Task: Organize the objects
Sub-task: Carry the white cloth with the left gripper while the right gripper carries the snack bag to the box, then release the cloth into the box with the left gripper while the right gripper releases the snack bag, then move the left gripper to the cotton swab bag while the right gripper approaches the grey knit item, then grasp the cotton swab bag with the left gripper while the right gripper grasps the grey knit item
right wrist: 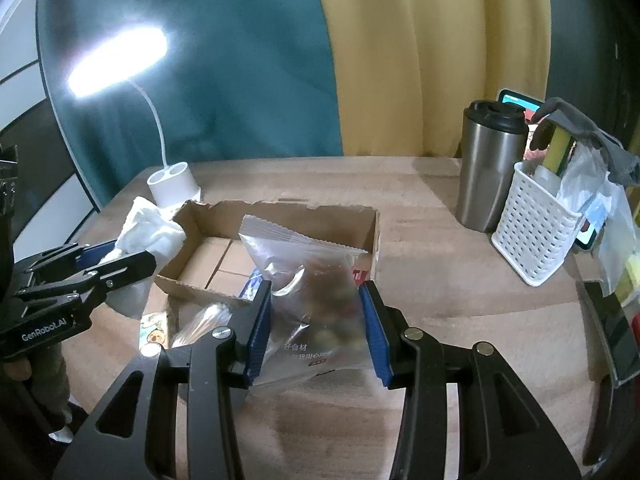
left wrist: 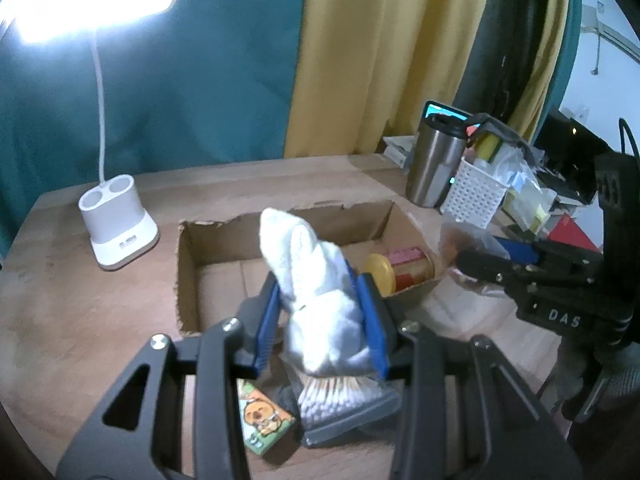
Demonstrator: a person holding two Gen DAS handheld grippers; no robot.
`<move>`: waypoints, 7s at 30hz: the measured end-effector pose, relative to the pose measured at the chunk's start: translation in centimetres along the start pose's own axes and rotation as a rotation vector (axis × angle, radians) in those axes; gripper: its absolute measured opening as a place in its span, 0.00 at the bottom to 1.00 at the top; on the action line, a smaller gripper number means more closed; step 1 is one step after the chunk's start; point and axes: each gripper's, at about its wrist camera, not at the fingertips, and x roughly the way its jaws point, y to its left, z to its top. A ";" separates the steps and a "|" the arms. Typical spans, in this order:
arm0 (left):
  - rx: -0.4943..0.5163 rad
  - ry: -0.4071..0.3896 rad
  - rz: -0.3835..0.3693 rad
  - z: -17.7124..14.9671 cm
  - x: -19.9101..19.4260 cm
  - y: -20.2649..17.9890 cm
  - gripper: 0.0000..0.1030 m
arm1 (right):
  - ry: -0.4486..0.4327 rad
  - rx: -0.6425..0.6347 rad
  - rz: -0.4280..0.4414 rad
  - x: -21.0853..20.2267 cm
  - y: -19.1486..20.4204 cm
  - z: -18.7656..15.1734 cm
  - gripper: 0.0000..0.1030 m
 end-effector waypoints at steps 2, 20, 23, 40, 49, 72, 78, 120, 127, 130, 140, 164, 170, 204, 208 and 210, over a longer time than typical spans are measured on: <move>0.000 0.004 -0.003 0.1 0.4 -0.1 0.38 | 0.002 -0.003 -0.001 0.2 0.0 0.1 0.44; -0.008 0.031 -0.015 1.3 3.5 -0.2 0.38 | 0.011 -0.006 0.003 3.0 -1.0 1.7 0.44; -0.009 0.036 -0.019 1.4 4.1 -0.3 0.38 | 0.013 -0.008 0.005 3.5 -1.1 2.0 0.44; -0.010 0.076 -0.050 1.8 7.1 -0.7 0.38 | 0.033 -0.007 0.014 6.6 -1.7 3.7 0.44; -0.034 0.086 -0.062 2.0 8.6 -0.7 0.39 | 0.050 -0.013 0.005 8.0 -1.9 4.3 0.44; -0.051 0.149 -0.093 1.7 11.2 -2.1 0.40 | 0.054 0.020 -0.012 8.3 -3.2 4.4 0.61; -0.069 0.174 -0.128 1.7 11.6 -2.4 0.42 | 0.056 0.041 -0.013 8.0 -4.1 3.9 0.61; -0.104 0.069 -0.015 -0.9 2.3 0.6 0.58 | 0.036 0.006 -0.009 3.3 -0.1 0.7 0.61; -0.113 0.063 -0.008 -1.9 1.3 1.2 0.58 | 0.043 -0.005 -0.006 3.0 0.9 0.0 0.61; -0.129 0.061 -0.006 -2.4 0.8 1.7 0.58 | 0.048 -0.009 -0.004 2.9 1.4 -0.4 0.61; -0.161 0.068 0.013 -4.6 -0.4 2.9 0.58 | 0.068 -0.028 0.003 2.7 2.8 -1.6 0.61; -0.186 0.083 0.014 -7.2 -1.3 4.2 0.58 | 0.150 -0.043 0.001 4.4 5.3 -4.8 0.62; -0.195 0.091 0.012 -7.6 -1.0 4.7 0.59 | 0.176 -0.032 0.013 5.5 5.7 -5.4 0.68; -0.130 0.178 -0.047 -6.6 3.1 -0.5 0.75 | 0.214 -0.005 0.164 5.8 4.5 -7.9 0.38; -0.136 0.198 -0.047 -6.3 4.0 -1.3 0.75 | 0.208 0.004 0.167 5.6 3.8 -8.0 0.38; -0.141 0.208 -0.051 -6.1 4.5 -1.7 0.75 | 0.206 0.003 0.168 5.5 3.3 -8.1 0.38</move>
